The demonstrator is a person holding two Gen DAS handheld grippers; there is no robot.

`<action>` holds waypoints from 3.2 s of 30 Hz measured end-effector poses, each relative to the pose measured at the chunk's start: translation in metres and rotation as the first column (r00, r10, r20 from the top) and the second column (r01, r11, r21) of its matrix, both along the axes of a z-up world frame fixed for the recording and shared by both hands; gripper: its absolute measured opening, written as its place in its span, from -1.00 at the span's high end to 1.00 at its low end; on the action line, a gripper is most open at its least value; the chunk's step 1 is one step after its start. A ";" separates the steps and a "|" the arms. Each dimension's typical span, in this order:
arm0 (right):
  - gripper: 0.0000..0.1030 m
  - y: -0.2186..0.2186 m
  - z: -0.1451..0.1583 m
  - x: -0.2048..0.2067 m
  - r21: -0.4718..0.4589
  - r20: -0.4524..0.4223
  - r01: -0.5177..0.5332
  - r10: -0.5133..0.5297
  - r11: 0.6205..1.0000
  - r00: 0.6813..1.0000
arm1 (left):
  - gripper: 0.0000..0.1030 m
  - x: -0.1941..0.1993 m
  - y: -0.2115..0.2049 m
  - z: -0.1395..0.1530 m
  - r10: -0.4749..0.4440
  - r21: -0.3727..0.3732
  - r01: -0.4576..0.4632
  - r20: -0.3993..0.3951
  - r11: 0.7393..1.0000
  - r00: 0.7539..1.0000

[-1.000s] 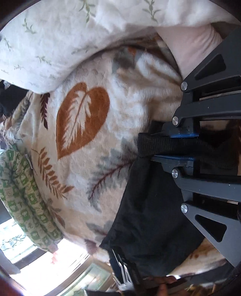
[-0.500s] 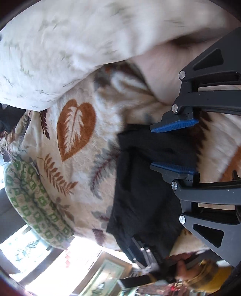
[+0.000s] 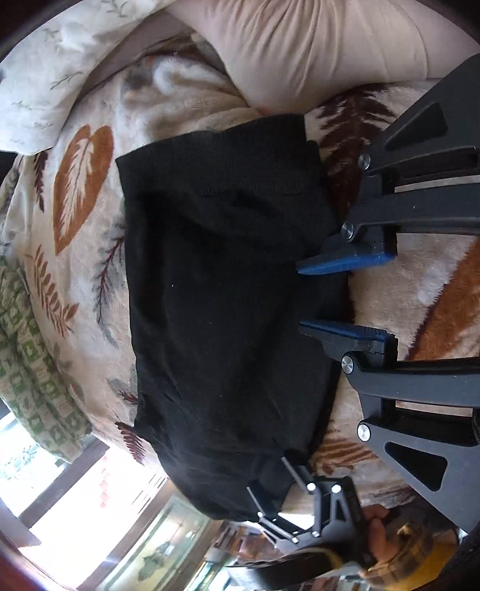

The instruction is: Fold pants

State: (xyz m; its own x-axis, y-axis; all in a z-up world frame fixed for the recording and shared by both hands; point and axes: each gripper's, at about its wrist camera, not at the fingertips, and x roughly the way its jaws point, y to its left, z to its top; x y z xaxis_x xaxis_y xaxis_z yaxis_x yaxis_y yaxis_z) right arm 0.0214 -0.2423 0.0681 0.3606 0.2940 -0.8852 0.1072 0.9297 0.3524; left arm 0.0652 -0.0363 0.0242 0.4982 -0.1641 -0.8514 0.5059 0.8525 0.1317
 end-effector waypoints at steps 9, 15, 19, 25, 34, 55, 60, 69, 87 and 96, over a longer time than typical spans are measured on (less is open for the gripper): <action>0.41 0.037 0.021 0.001 0.084 0.103 -0.118 0.109 0.990 0.989 | -0.70 0.012 0.001 0.024 0.012 -0.166 -0.020 -0.051 0.986 0.999; 0.43 0.051 -0.003 0.000 0.037 0.100 -0.177 0.173 0.984 0.980 | -0.71 0.006 -0.028 -0.003 -0.022 -0.081 0.017 -0.055 0.997 0.998; 0.37 0.040 -0.002 0.003 0.115 0.037 -0.159 0.155 0.981 0.987 | -0.72 -0.017 -0.028 -0.008 -0.069 -0.044 0.069 0.012 0.997 0.998; 0.28 -0.003 0.033 0.002 0.187 0.090 0.004 -0.021 0.982 0.996 | -0.71 -0.012 -0.030 0.000 -0.069 -0.037 0.068 -0.032 0.997 0.997; -0.31 -0.056 0.028 -0.026 0.136 0.033 0.309 -0.316 0.941 0.948 | -0.71 0.017 -0.054 0.035 -0.081 -0.209 0.058 -0.103 0.976 0.991; 0.43 -0.074 -0.017 -0.027 0.208 0.021 0.439 -0.453 0.874 0.891 | -0.40 0.051 -0.109 0.017 -0.024 -0.138 0.012 -0.091 0.990 0.996; 0.49 -0.066 -0.012 -0.020 0.211 0.059 0.387 -0.406 0.898 0.912 | -0.31 0.050 -0.118 -0.004 -0.033 -0.064 0.028 -0.075 0.998 0.997; 0.63 -0.047 0.006 -0.009 0.110 0.166 0.287 -0.303 0.952 0.939 | -0.08 0.056 -0.096 0.013 -0.006 -0.176 -0.022 -0.157 0.984 0.988; 0.65 0.064 0.035 0.046 0.126 0.309 -0.014 -0.026 0.992 0.951 | -0.36 0.097 0.056 0.050 0.176 -0.370 -0.272 -0.274 0.888 0.946; 0.14 0.148 -0.006 0.067 0.090 0.241 -0.236 0.209 0.968 0.948 | -0.36 0.101 0.078 0.038 0.198 -0.377 -0.310 -0.308 0.873 0.931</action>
State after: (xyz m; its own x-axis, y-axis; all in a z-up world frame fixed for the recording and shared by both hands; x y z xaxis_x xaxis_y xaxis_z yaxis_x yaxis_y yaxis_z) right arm 0.0883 -0.0942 0.0625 0.4621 0.4855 -0.7422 -0.1932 0.8719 0.4500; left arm 0.1662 0.0414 0.0625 0.3495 -0.4244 -0.8353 0.2317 0.9030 -0.3619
